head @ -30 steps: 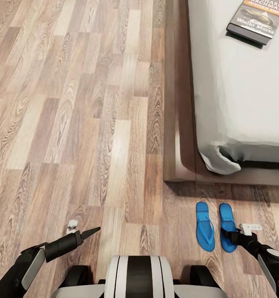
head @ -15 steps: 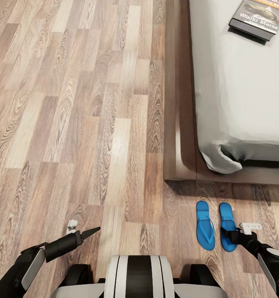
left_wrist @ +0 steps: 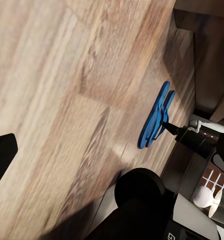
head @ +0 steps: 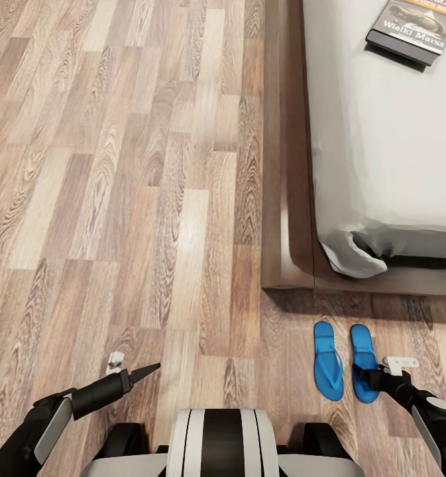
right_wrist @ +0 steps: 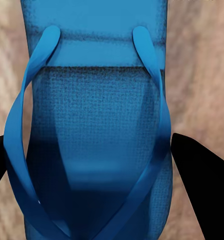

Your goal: In the bedroom, move the book from the bed onto either nightstand, and place the two sandals side by side next to the bed.

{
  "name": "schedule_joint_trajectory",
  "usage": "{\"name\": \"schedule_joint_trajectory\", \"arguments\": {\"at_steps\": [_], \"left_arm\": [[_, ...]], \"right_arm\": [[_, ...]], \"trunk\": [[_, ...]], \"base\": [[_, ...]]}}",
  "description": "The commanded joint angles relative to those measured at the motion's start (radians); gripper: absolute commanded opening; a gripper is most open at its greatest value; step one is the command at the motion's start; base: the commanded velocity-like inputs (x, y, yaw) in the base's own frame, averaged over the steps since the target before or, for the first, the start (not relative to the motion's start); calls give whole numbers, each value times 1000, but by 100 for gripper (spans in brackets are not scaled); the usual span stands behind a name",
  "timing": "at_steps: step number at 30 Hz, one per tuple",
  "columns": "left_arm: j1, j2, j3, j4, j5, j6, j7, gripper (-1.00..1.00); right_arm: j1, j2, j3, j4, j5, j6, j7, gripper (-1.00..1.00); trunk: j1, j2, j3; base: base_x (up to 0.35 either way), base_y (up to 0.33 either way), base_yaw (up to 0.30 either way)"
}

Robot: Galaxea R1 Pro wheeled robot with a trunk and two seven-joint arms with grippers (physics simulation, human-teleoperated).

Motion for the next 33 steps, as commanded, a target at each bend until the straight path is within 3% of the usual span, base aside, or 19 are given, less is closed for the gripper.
{"name": "schedule_joint_trajectory", "arguments": {"at_steps": [1,33], "left_arm": [[-1,0,0,0,5,8,-1,100],[-1,0,0,0,5,8,-1,100]], "right_arm": [[1,1,-6,8,1,5,7,-100],[1,1,-7,8,-2,5,8,-100]], "trunk": [[0,0,-1],[-2,1,15]], "base": [[0,0,0],[0,0,0]]}}
